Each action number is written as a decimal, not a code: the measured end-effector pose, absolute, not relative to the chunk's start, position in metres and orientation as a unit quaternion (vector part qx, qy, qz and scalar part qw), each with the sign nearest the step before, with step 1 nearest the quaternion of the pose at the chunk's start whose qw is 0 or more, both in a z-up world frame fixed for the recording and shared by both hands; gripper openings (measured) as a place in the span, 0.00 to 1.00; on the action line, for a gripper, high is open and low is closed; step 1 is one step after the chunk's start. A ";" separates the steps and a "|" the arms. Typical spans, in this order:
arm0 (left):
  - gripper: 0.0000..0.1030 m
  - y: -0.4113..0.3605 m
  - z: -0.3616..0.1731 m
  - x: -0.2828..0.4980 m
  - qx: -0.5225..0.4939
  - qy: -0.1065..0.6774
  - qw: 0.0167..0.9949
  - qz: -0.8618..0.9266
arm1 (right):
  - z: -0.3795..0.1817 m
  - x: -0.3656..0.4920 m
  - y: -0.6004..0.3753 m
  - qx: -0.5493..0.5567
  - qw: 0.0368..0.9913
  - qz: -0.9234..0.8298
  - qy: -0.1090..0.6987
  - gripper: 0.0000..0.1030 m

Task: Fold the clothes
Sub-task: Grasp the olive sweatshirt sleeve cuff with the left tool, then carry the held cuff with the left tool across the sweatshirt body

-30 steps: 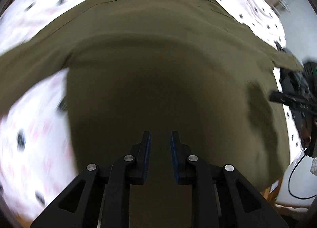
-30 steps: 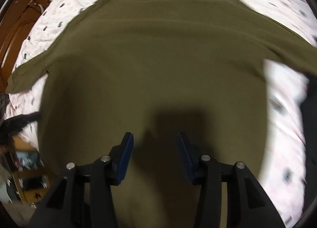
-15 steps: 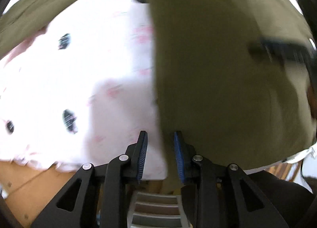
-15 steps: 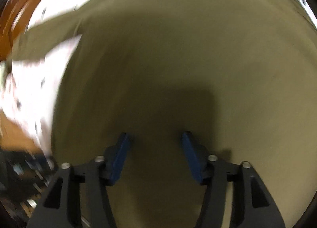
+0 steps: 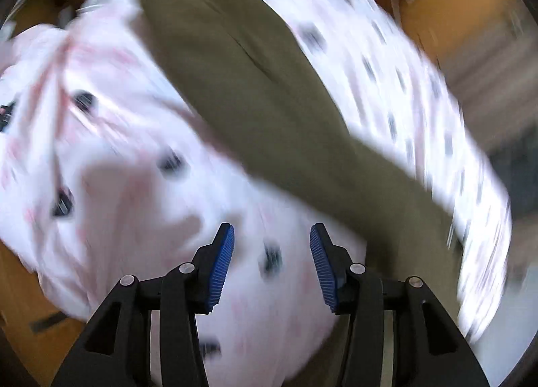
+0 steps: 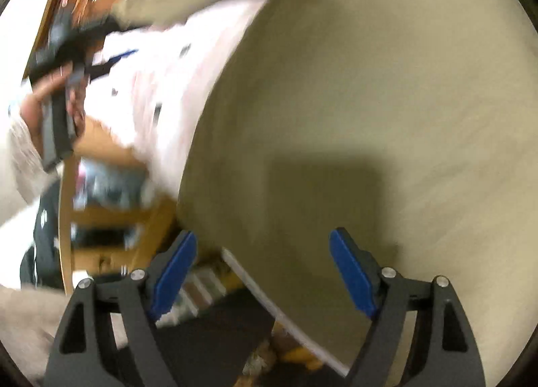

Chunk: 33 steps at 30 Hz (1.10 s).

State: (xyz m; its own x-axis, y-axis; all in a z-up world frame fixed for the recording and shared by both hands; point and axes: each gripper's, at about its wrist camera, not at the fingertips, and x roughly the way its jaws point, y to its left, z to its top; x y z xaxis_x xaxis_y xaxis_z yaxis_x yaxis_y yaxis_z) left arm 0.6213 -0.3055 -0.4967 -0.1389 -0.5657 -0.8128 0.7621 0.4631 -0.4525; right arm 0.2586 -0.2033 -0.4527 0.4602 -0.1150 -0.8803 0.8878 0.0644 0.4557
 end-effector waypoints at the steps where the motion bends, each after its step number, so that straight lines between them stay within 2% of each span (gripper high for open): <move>1: 0.42 -0.308 -0.495 0.635 0.065 0.554 0.659 -0.505 | -0.446 0.252 -0.211 0.553 0.646 -0.401 0.341 0.80; 7: 0.42 -0.330 -0.495 0.708 0.014 0.537 0.673 -0.509 | -0.431 0.259 -0.230 0.525 0.665 -0.408 0.339 0.80; 13: 0.42 -0.344 -0.492 0.727 0.025 0.528 0.660 -0.534 | -0.445 0.263 -0.225 0.545 0.657 -0.389 0.347 0.80; 20: 0.41 -0.364 -0.495 0.738 -0.008 0.546 0.647 -0.532 | -0.454 0.291 -0.232 0.544 0.664 -0.367 0.358 0.80; 22: 0.34 -0.363 -0.496 0.740 -0.010 0.550 0.644 -0.531 | -0.454 0.293 -0.234 0.545 0.665 -0.366 0.356 0.80; 23: 0.14 -0.363 -0.495 0.741 -0.006 0.550 0.644 -0.531 | -0.453 0.294 -0.236 0.546 0.666 -0.366 0.353 0.80; 24: 0.07 -0.364 -0.495 0.742 0.001 0.551 0.643 -0.532 | -0.453 0.295 -0.238 0.545 0.667 -0.366 0.351 0.80; 33: 0.07 -0.367 -0.463 0.718 -0.003 0.532 0.629 -0.566 | -0.442 0.282 -0.245 0.546 0.672 -0.377 0.329 0.80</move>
State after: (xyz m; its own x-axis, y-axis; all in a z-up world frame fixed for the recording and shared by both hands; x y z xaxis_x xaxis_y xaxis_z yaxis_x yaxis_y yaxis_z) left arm 0.7180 -0.3667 -0.4627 -0.2076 -0.7155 -0.6671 0.7099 0.3590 -0.6059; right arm 0.2820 -0.2451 -0.4417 0.4986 -0.1465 -0.8544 0.8663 0.1192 0.4851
